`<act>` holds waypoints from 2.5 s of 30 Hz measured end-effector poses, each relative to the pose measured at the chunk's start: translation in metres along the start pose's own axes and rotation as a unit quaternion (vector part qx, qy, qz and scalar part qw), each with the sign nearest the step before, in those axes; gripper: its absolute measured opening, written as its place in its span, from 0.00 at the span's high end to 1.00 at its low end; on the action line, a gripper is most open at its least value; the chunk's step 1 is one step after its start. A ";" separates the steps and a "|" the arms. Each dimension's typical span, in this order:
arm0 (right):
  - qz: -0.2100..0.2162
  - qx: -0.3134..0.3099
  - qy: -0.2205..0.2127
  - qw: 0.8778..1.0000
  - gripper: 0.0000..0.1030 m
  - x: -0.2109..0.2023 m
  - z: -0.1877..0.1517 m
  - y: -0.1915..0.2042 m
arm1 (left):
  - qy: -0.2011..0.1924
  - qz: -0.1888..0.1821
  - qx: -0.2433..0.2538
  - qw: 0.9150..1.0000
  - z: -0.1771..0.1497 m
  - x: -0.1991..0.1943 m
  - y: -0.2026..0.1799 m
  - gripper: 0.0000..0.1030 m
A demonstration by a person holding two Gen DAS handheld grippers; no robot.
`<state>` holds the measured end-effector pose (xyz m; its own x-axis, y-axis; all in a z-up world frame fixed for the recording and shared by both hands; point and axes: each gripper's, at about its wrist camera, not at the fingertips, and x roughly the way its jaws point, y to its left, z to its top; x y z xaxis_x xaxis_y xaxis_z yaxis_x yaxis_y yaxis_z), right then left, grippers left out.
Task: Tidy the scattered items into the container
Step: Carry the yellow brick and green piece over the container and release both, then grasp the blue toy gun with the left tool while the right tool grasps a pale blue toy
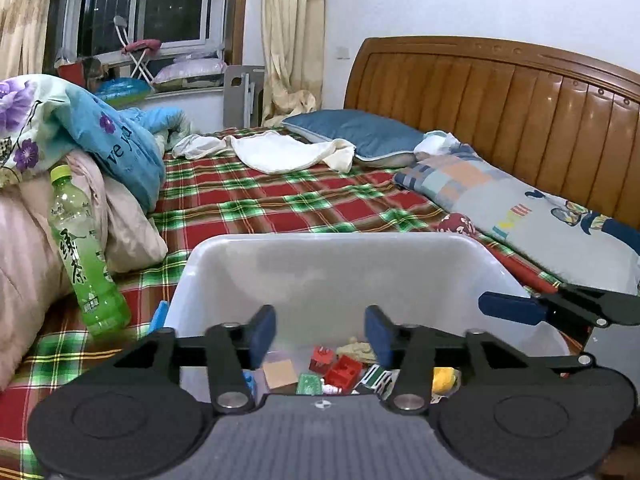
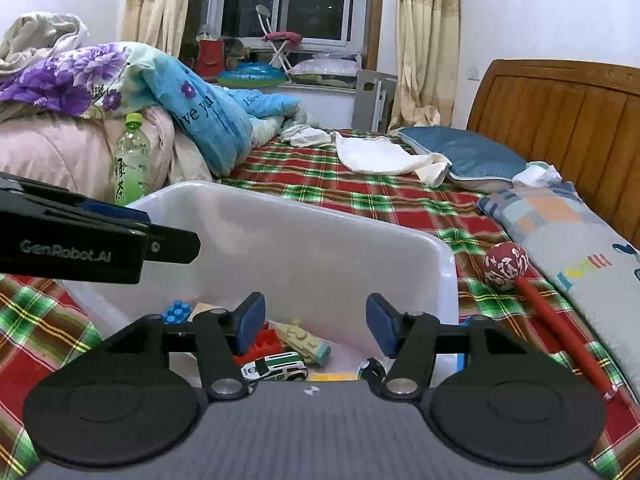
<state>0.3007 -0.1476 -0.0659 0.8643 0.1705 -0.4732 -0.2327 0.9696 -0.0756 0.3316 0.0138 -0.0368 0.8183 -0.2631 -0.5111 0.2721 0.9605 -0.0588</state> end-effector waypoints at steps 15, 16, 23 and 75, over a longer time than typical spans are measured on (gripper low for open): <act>0.018 0.007 -0.031 0.999 0.23 -0.057 -0.012 0.015 | -0.019 -0.025 -0.018 0.999 -0.033 -0.071 -0.003 0.26; 0.017 0.003 -0.033 0.999 0.23 -0.061 -0.015 0.017 | -0.019 -0.028 -0.020 0.999 -0.038 -0.077 -0.004 0.26; 0.012 -0.010 -0.025 1.000 0.23 -0.080 -0.038 0.030 | 0.000 -0.028 -0.028 0.999 -0.072 -0.094 -0.005 0.26; 0.056 -0.111 0.066 0.990 0.34 -0.001 -0.094 0.045 | 0.111 -0.032 -0.041 0.992 -0.152 -0.068 0.009 0.63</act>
<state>0.2471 -0.1208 -0.1514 0.7651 0.2355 -0.5994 -0.4279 0.8814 -0.1999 0.2011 0.0548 -0.1332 0.6663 -0.3063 -0.6799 0.2699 0.9490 -0.1631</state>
